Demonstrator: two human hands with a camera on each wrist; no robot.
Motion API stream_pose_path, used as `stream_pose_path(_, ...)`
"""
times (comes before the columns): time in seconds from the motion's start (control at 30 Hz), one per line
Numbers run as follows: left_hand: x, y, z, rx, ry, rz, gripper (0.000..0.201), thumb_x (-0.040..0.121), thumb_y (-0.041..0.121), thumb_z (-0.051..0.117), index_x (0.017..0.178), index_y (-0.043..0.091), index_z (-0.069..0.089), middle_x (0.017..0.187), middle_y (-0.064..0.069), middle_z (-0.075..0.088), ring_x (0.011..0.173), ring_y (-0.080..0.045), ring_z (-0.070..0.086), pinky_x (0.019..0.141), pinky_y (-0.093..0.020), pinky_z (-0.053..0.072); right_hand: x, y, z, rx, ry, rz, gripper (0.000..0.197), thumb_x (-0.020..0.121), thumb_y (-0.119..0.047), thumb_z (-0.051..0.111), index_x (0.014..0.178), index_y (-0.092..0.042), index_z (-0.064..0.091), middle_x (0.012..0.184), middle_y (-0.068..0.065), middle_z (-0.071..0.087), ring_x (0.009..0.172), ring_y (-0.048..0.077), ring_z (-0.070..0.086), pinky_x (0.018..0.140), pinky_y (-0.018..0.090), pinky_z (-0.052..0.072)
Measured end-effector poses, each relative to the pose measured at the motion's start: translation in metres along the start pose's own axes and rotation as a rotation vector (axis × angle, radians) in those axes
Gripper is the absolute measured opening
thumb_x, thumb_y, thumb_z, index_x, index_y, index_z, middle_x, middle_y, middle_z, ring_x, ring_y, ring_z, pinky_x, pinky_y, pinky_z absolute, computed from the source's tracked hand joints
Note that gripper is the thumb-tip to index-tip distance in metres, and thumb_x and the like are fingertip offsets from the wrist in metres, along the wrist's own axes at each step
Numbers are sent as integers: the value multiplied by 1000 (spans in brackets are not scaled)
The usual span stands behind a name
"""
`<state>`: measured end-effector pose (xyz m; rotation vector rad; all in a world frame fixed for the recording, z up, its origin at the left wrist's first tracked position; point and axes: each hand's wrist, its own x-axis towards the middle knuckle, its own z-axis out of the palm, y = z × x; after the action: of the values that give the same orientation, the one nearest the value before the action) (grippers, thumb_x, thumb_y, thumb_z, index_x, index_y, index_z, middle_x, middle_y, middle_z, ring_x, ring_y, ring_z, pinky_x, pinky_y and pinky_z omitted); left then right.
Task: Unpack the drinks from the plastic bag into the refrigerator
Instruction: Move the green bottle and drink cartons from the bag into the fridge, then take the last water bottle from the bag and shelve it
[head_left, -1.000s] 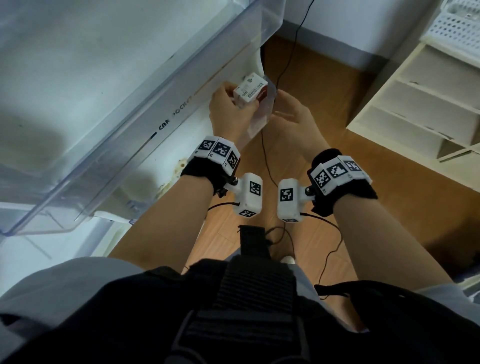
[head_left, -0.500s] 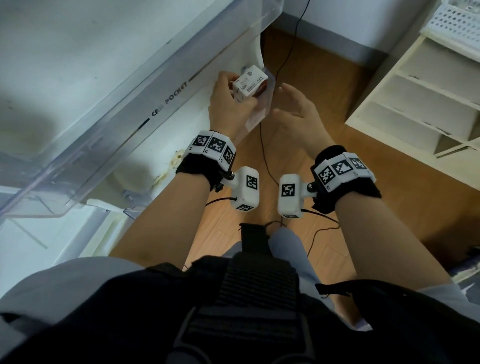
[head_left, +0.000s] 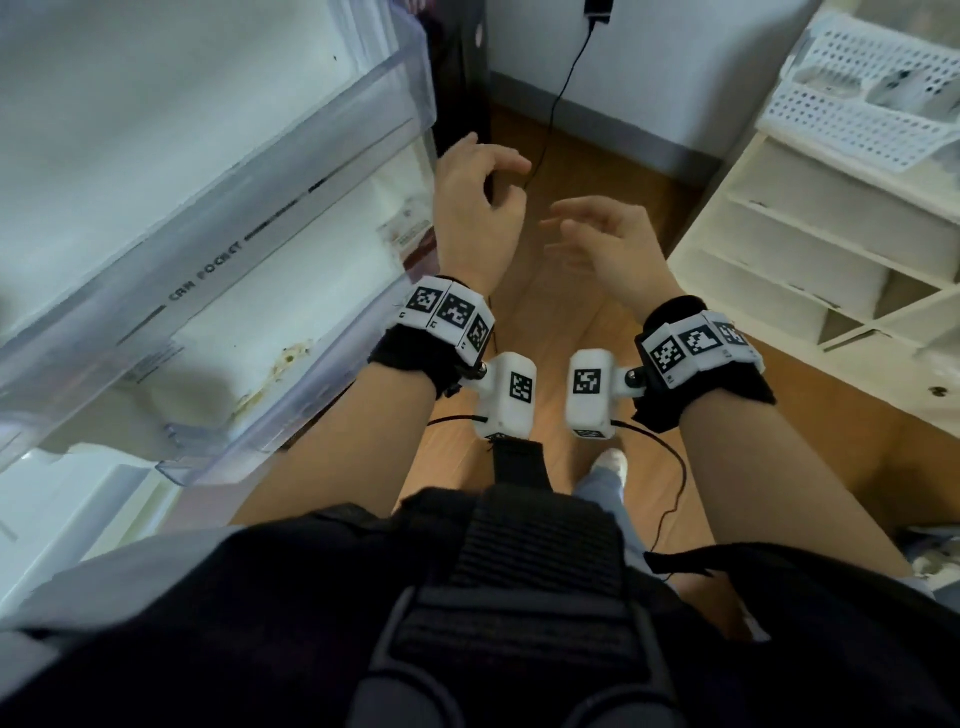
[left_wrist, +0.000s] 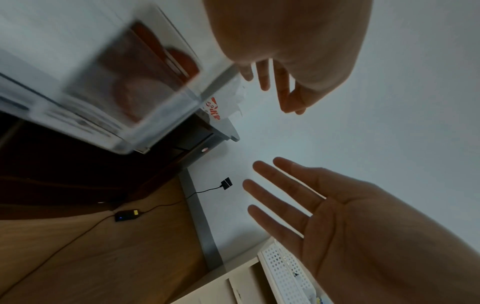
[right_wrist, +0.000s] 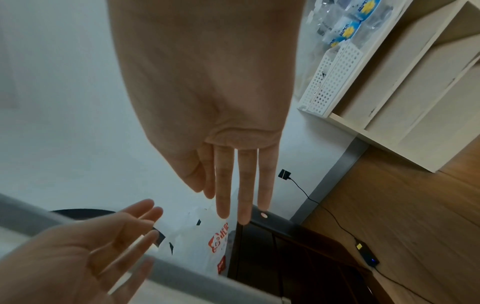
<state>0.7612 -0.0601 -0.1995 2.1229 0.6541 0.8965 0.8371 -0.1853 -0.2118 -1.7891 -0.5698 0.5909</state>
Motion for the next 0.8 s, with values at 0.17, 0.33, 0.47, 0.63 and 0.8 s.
stream_pose_path(0.17,26,36,63,-44,-41,-70,21,84,1,55,93,10,72,101,-4,71,97,1,52,82,5,34,39,15,-71,-70,25,-20,23,96,-18,51,115,-18,62,105,-6,69,96,7,68,93,35,56)
stream_pose_path(0.33,50,60,115,-56,-75,-137,20,87,2,55,95,9,72,96,-2,71,85,-2,60,79,-2,44,72,21,-133,-104,22,-42,19,93,-19,52,107,-23,65,113,3,69,104,16,66,96,43,53)
stream_pose_path(0.47,67,62,142,-55,-72,-237,20,88,4,55,93,12,72,92,2,70,86,-4,62,83,-14,50,99,23,-160,-122,19,-36,19,93,-19,53,107,-21,65,114,4,68,107,18,64,98,44,52)
stream_pose_path(0.63,108,48,163,-65,-56,-309,22,85,2,53,90,12,72,90,0,71,87,-9,66,83,-21,54,154,22,-168,-124,-5,-37,19,89,-23,55,87,-42,61,112,2,69,109,18,63,99,47,50)
stream_pose_path(0.8,169,2,175,-103,4,-472,23,85,5,55,88,19,72,93,1,72,93,-10,67,89,-36,57,238,14,-152,-156,-95,-63,14,90,-22,55,97,-32,63,114,1,67,111,15,61,101,45,49)
